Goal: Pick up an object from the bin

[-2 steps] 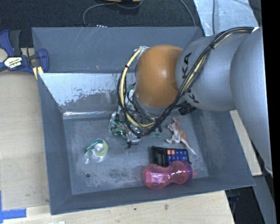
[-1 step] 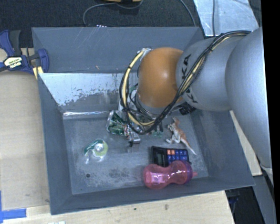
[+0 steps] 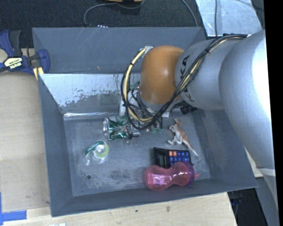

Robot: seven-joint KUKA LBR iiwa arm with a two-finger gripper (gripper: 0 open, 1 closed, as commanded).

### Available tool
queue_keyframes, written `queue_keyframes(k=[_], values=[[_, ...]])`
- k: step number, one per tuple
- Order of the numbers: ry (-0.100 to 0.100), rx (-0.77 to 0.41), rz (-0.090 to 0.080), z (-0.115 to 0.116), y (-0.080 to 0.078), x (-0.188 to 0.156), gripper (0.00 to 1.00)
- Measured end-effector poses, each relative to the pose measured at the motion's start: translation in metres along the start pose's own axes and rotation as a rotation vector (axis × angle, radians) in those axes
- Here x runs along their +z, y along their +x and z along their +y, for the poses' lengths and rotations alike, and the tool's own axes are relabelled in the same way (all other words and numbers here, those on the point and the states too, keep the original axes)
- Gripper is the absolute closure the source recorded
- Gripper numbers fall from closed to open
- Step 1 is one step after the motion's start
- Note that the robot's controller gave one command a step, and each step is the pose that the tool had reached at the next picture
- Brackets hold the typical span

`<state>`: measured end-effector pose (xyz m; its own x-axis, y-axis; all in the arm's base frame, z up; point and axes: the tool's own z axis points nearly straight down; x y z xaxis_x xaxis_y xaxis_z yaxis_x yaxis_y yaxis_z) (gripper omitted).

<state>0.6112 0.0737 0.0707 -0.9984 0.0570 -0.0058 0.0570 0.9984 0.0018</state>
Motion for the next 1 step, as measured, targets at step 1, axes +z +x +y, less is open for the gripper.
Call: queue_keyframes(k=[1], values=[[0.0, 0.0, 0.0, 0.0, 0.0, 0.0, 1.0]])
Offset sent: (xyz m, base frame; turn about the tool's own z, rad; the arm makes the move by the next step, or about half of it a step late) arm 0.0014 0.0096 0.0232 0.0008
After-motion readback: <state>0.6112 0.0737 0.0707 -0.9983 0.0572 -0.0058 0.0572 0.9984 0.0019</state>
